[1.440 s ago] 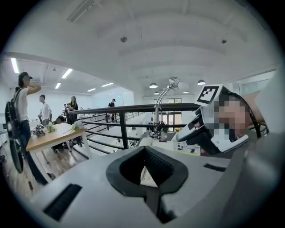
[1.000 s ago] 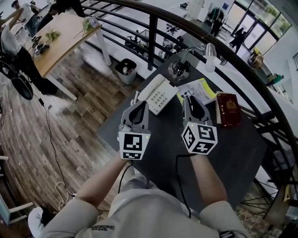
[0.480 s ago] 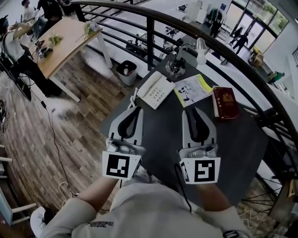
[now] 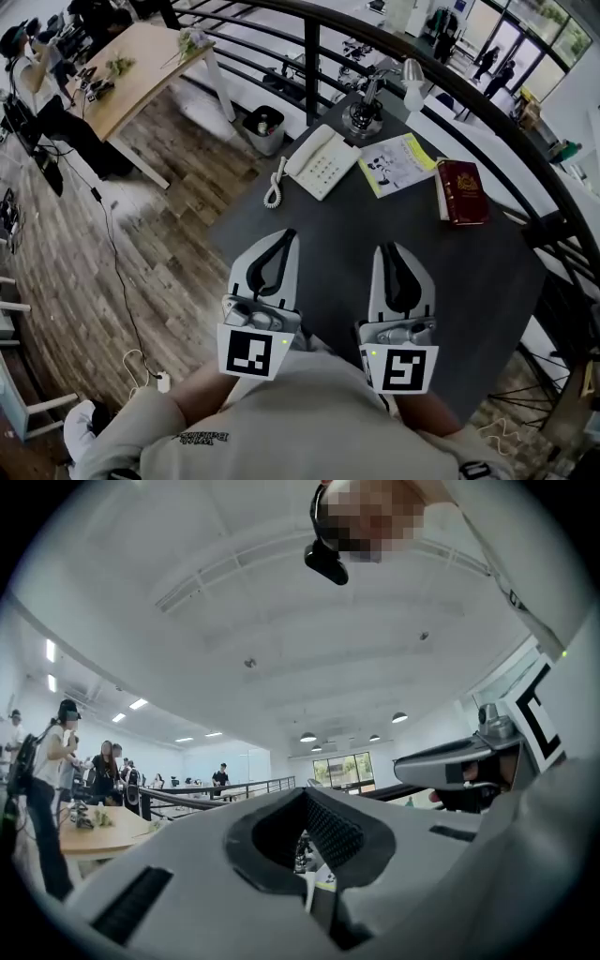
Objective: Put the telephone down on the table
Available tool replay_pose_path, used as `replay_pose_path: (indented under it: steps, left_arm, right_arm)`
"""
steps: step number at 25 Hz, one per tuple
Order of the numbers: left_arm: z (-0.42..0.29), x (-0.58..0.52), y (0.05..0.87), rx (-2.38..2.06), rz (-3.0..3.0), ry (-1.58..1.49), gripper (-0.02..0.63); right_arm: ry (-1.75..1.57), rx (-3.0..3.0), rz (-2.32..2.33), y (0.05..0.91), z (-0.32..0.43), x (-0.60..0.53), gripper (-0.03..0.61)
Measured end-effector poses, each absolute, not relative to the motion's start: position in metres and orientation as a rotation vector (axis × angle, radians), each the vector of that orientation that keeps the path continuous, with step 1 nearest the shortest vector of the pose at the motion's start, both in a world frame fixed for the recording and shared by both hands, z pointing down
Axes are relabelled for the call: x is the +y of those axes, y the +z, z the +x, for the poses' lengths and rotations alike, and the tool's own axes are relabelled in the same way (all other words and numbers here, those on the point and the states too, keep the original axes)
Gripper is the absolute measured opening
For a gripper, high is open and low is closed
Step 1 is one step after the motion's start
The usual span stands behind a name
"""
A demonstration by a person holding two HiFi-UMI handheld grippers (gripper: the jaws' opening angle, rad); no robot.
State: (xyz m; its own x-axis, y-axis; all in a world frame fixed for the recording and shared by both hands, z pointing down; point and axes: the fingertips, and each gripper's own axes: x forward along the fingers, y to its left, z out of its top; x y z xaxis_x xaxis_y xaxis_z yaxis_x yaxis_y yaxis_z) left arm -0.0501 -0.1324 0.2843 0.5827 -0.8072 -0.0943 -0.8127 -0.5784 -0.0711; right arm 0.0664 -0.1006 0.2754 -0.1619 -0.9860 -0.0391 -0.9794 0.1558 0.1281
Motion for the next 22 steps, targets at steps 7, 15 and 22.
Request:
replay_pose_path:
  steps: [7,15,22]
  left_arm:
    - [-0.061,-0.127,0.306,1.426,-2.726,0.016,0.003]
    - [-0.051,-0.132,0.305,1.402,-2.740,0.001,0.003]
    - [-0.046,-0.138,0.308,1.398,-2.791,0.027,0.003]
  right_arm:
    - [-0.142,-2.350,1.980,0.291,0.061,-0.094,0.003]
    - [-0.155,-2.341,1.979,0.285,0.064,-0.099,0.003]
    - [-0.148,-2.339,1.971,0.288,0.066,-0.105,0.003]
